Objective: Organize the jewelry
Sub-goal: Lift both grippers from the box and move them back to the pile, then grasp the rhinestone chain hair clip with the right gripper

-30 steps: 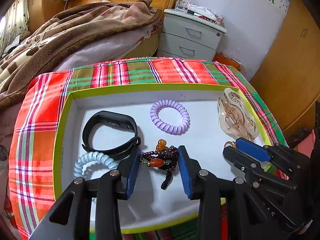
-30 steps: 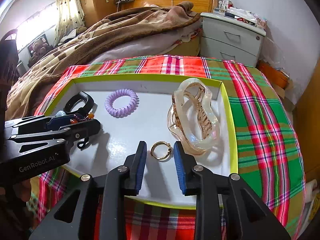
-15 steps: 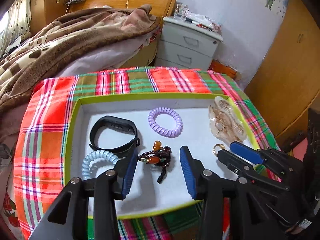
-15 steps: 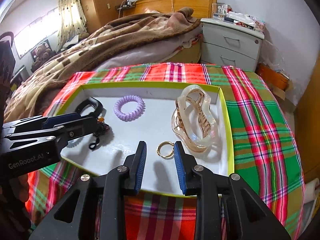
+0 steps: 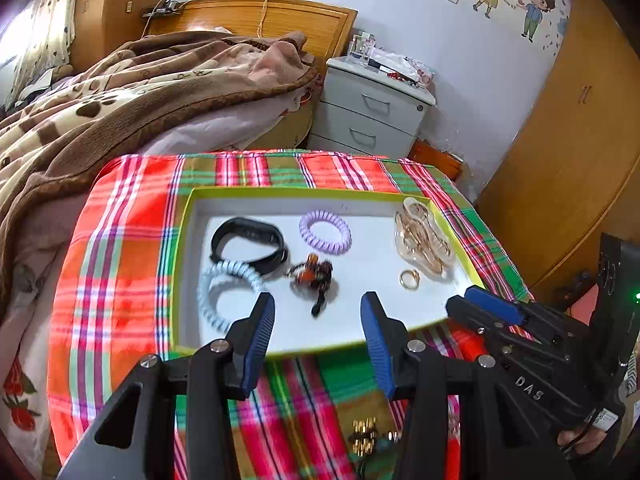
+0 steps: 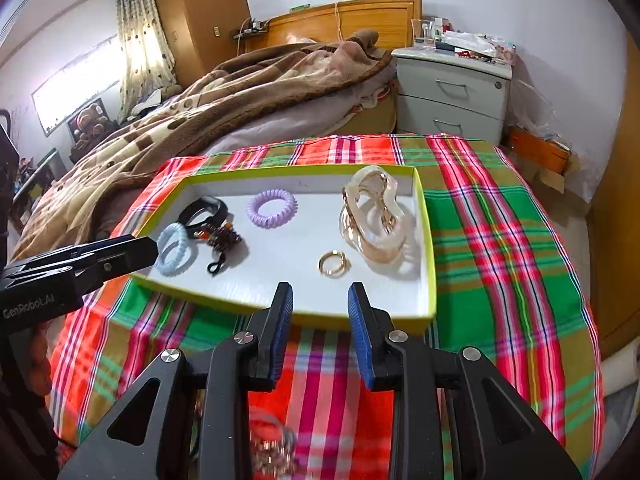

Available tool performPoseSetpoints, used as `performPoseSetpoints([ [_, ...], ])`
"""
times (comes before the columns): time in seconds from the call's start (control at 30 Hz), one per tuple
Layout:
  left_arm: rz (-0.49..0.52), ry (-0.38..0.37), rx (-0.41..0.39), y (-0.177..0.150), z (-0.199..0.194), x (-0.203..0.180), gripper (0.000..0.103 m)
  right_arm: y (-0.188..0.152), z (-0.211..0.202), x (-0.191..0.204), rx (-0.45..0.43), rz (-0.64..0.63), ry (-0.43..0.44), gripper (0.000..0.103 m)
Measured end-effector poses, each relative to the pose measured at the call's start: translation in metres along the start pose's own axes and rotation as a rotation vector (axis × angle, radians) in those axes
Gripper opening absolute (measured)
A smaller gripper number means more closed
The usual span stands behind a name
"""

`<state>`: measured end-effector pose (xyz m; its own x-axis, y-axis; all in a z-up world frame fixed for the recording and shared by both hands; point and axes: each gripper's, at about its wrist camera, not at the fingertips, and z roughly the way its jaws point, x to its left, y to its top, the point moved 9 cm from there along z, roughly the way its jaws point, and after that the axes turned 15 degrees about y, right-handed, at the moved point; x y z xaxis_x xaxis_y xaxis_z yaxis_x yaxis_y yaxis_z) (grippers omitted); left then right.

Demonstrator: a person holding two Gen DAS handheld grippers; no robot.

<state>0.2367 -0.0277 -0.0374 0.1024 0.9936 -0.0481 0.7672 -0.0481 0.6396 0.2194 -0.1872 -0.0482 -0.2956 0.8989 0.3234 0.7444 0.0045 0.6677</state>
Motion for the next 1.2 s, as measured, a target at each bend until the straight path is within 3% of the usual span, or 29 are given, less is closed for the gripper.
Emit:
performPoseSetpoints([
  [0.6,-0.046,-0.017,0.036,-0.070,-0.031,0.022,0.047,-0.063,-0.028,0.004,0.020,0.041,0.041,0.030],
  [0.9,-0.051,-0.018,0.059,-0.088,-0.032,0.026,0.047,-0.077,-0.022,0.034,0.045,-0.079,0.128,0.030],
  [1.2,-0.034,-0.041,0.079,-0.095,-0.031,0.015,0.047,-0.079,0.000,0.049,0.135,-0.194,0.177,0.032],
])
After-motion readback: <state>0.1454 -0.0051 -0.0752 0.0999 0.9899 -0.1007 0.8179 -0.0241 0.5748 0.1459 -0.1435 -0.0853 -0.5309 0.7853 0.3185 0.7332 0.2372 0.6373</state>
